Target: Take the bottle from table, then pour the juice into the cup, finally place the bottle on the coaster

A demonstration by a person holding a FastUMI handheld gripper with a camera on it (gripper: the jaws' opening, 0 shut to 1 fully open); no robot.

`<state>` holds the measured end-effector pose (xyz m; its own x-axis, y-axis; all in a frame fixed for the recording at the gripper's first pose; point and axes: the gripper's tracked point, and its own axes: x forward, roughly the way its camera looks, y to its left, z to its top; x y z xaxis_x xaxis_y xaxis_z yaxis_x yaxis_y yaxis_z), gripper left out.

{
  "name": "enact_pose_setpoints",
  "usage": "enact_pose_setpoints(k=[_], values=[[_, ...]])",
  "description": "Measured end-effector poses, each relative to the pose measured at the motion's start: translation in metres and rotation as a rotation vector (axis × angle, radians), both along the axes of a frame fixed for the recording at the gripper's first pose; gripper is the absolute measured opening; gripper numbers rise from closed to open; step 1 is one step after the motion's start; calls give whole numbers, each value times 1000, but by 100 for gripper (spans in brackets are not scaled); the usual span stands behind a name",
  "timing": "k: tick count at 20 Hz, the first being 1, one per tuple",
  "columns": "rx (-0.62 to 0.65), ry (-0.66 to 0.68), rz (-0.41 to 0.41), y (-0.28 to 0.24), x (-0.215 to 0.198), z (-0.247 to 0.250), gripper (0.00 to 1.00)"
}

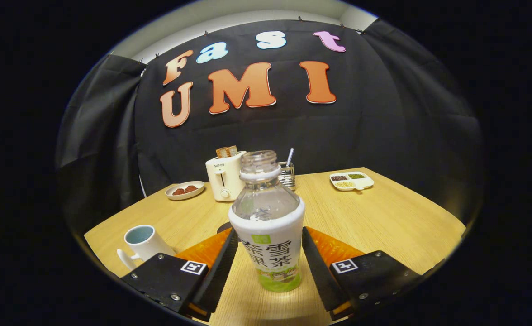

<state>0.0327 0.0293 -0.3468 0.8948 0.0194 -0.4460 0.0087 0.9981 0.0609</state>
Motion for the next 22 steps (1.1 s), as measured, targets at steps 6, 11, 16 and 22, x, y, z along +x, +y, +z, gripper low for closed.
enact_pose_setpoints(k=[6,11,16,22], values=[[-44,34,-36,-7,-1,-15,75],[-75,59,-34,-4,-1,-14,63],[-149,22,-16,2,4,6,60],[-388,-18,46,13,5,25,60]])
